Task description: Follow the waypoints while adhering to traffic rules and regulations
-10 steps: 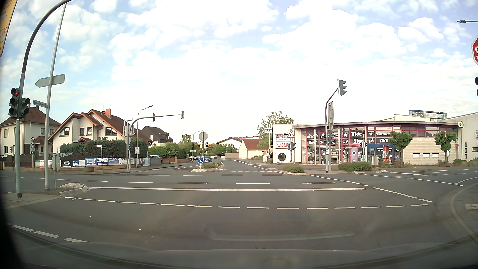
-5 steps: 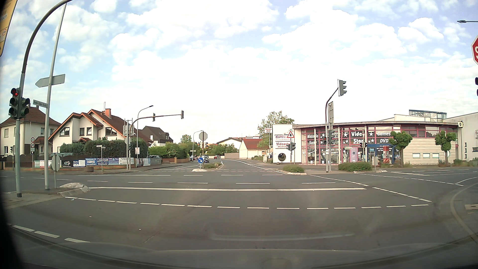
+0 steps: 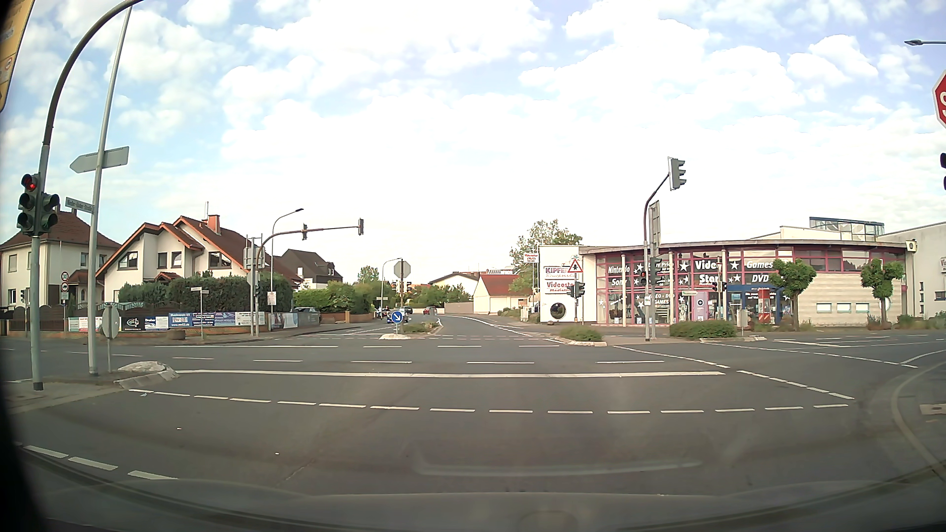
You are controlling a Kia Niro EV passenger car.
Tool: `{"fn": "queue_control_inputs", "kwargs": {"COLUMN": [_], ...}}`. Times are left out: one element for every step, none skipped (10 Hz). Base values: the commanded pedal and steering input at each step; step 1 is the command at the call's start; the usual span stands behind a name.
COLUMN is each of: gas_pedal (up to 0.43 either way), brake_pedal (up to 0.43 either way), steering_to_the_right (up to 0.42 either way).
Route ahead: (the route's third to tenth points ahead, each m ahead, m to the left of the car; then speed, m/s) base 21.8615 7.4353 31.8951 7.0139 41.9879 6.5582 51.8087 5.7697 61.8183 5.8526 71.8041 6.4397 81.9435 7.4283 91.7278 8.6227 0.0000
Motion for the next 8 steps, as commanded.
{"fn": "queue_control_inputs", "kwargs": {"gas_pedal": [0.000,0.000,0.000,0.000,0.000,0.000,0.000,0.000], "brake_pedal": [0.268,0.268,0.268,0.268,0.268,0.268,0.268,0.268], "steering_to_the_right": [0.000,0.000,0.000,0.000,0.000,0.000,0.000,0.000]}}
